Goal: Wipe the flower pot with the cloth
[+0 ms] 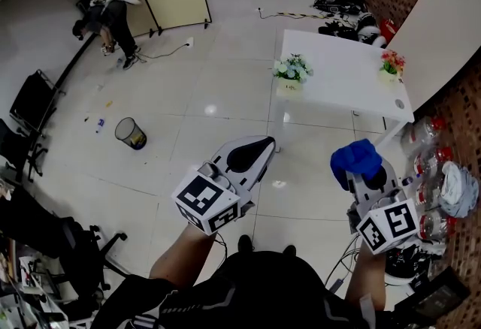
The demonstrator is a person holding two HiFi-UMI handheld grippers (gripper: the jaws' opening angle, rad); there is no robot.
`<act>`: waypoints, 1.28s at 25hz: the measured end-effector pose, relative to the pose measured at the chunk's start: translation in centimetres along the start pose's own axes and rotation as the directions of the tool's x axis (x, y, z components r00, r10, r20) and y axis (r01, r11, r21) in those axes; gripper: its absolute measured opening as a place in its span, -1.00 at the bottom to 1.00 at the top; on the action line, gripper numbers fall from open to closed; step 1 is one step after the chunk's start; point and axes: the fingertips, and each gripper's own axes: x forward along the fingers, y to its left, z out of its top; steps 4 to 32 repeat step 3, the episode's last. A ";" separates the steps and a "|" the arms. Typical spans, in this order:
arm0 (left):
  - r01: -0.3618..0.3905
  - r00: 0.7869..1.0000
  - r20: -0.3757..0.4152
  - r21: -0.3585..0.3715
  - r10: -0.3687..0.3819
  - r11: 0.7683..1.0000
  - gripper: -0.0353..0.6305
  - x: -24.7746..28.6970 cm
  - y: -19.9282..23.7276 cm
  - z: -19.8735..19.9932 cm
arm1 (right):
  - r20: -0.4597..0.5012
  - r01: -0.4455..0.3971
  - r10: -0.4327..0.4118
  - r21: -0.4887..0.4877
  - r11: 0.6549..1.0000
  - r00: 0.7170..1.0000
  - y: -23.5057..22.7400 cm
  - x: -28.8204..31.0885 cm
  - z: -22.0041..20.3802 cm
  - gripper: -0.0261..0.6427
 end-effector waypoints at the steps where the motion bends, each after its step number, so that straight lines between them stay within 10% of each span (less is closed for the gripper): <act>1: -0.001 1.000 -0.002 -0.001 0.001 1.000 -0.88 -0.1 0.0 0.0 | 0.001 0.002 -0.002 -0.001 1.000 1.000 0.0 -0.1 0.1 -0.72; 32: -0.003 1.000 -0.007 -0.003 0.003 1.000 -0.88 -0.2 0.0 -0.1 | 0.002 0.005 -0.005 -0.003 1.000 1.000 0.1 -0.2 0.1 -0.72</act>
